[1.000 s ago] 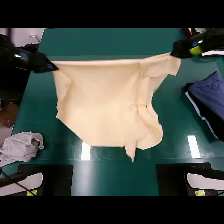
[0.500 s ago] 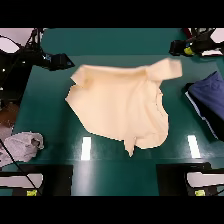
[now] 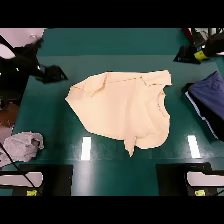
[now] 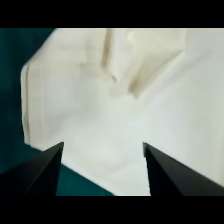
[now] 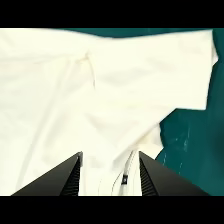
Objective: Fold the shirts.
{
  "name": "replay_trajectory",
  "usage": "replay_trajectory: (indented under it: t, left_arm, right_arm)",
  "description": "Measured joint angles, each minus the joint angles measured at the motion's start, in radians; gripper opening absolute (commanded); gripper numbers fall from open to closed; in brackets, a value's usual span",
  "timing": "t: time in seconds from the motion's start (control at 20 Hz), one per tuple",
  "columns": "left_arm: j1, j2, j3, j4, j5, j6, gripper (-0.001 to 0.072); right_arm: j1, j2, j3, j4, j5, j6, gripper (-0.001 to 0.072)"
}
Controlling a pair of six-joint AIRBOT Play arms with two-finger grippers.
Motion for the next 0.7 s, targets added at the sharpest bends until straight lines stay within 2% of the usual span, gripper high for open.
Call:
replay_trajectory:
  t: [0.25, 0.6, 0.65, 0.7]
  left_arm:
    - [0.016, 0.0, -0.256, -0.058, 0.082, -0.007, 0.0594]
    - [0.019, -0.002, -0.35, -0.119, 0.15, -0.019, 0.0592]
    - [0.019, -0.002, -0.353, -0.12, 0.154, -0.021, 0.0482]
    - [0.019, -0.002, -0.355, -0.122, 0.159, -0.024, 0.0291]
  right_arm:
    - [-0.005, 0.156, -0.249, 0.049, -0.011, -0.02, 0.0407]
    - [-0.007, 0.334, -0.484, 0.073, -0.098, -0.025, 0.0407]
    - [-0.007, 0.352, -0.505, 0.074, -0.105, -0.025, 0.0407]
    - [-0.007, 0.367, -0.522, 0.074, -0.112, -0.025, 0.0407]
